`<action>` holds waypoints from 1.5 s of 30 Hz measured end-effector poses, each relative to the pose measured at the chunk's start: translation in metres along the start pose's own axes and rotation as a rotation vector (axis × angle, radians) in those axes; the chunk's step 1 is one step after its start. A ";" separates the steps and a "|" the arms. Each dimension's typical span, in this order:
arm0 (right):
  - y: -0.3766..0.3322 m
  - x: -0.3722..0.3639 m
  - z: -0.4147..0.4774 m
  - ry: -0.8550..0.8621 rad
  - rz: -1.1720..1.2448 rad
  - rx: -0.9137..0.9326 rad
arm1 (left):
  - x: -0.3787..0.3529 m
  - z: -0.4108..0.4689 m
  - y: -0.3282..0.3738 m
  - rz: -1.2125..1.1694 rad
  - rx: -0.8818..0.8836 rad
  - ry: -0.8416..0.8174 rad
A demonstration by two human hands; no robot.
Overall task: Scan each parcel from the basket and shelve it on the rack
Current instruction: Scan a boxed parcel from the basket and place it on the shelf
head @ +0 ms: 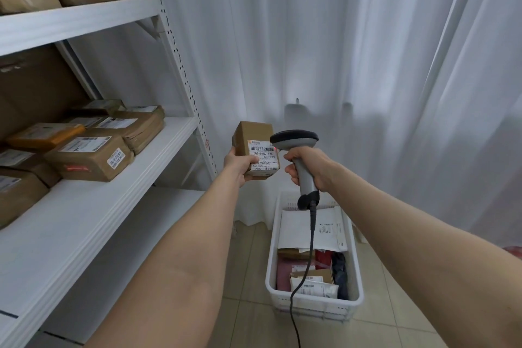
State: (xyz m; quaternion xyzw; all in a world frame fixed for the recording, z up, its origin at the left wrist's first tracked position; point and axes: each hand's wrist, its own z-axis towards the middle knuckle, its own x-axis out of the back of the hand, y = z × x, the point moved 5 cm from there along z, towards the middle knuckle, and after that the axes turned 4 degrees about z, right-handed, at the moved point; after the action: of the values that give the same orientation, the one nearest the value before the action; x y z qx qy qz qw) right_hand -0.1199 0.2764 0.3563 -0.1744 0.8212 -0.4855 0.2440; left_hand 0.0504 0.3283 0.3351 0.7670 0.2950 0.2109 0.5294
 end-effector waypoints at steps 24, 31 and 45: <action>-0.021 -0.018 -0.014 -0.044 -0.042 0.017 | 0.012 0.003 0.014 0.003 -0.021 -0.021; -0.018 -0.028 -0.016 -0.041 -0.049 -0.001 | 0.021 0.003 0.014 -0.008 -0.014 -0.018; -0.016 -0.052 -0.012 -0.065 -0.069 -0.031 | 0.041 0.006 0.016 -0.001 -0.008 -0.002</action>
State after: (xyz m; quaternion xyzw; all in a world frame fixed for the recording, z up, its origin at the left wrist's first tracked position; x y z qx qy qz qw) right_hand -0.0836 0.3048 0.3872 -0.2222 0.8136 -0.4750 0.2510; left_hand 0.0884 0.3476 0.3483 0.7648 0.2940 0.2113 0.5329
